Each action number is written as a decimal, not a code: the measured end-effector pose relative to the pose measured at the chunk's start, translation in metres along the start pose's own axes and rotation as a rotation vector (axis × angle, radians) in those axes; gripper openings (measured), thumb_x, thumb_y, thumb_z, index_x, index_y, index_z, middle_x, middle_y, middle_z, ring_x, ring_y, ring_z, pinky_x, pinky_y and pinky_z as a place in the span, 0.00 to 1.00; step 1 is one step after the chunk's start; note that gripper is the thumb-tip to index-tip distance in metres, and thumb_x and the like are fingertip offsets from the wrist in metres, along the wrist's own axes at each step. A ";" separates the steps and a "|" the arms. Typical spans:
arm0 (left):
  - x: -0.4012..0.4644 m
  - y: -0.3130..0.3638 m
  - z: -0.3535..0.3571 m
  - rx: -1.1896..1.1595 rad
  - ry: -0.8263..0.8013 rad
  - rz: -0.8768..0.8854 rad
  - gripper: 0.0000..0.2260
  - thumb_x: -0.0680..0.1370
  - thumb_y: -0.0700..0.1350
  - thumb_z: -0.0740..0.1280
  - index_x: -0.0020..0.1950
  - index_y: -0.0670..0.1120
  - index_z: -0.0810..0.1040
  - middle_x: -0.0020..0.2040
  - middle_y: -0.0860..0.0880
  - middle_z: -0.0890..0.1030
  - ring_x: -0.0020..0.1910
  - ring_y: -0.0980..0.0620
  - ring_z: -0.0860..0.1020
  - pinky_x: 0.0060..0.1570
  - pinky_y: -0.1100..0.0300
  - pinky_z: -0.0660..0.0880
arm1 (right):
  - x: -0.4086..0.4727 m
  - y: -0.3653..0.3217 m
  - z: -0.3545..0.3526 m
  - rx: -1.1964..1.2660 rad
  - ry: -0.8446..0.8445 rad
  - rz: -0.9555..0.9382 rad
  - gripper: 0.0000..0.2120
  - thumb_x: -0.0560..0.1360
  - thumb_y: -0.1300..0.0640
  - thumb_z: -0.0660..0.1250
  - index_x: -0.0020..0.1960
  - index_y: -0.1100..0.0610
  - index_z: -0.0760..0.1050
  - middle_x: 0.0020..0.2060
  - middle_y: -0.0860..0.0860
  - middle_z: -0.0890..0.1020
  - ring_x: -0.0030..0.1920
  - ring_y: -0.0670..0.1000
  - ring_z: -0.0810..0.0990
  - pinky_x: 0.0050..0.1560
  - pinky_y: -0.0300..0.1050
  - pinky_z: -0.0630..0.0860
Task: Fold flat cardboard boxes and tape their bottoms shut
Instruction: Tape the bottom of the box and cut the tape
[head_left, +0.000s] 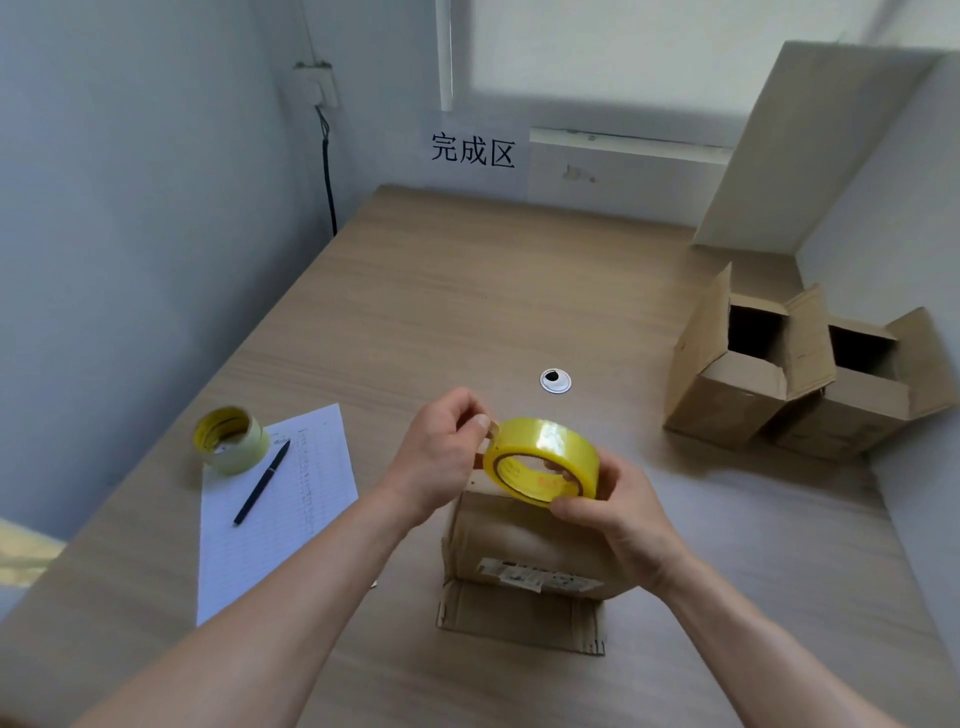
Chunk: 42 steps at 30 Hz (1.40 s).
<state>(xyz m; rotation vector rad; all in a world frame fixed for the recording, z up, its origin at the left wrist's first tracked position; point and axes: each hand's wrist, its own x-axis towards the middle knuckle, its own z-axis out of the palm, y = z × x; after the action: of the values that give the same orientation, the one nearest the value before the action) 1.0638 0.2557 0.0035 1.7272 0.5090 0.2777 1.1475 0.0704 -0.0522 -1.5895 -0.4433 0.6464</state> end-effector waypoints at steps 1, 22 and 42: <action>0.000 -0.001 0.001 -0.034 0.032 -0.024 0.08 0.80 0.32 0.59 0.42 0.38 0.73 0.42 0.40 0.75 0.42 0.45 0.74 0.44 0.45 0.80 | -0.001 0.002 0.003 -0.031 0.043 -0.010 0.22 0.58 0.54 0.80 0.49 0.61 0.80 0.42 0.61 0.83 0.42 0.56 0.79 0.46 0.52 0.76; -0.015 -0.067 0.004 -0.108 0.224 -0.330 0.11 0.78 0.31 0.54 0.39 0.42 0.67 0.30 0.43 0.72 0.32 0.46 0.72 0.38 0.52 0.70 | 0.006 0.023 0.025 -0.559 0.340 -0.209 0.05 0.69 0.52 0.68 0.40 0.52 0.74 0.33 0.47 0.76 0.37 0.52 0.74 0.39 0.50 0.69; -0.002 -0.116 -0.006 0.201 0.158 -0.406 0.10 0.78 0.36 0.55 0.38 0.45 0.68 0.36 0.44 0.74 0.36 0.46 0.72 0.41 0.45 0.76 | 0.003 0.024 0.025 -0.775 0.176 -0.544 0.30 0.64 0.61 0.70 0.65 0.51 0.67 0.54 0.54 0.81 0.51 0.50 0.77 0.54 0.32 0.67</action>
<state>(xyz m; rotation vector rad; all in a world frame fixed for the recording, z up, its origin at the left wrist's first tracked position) 1.0383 0.2780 -0.1079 1.7560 1.0159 0.0724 1.1315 0.0885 -0.0778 -2.0939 -1.0293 -0.1168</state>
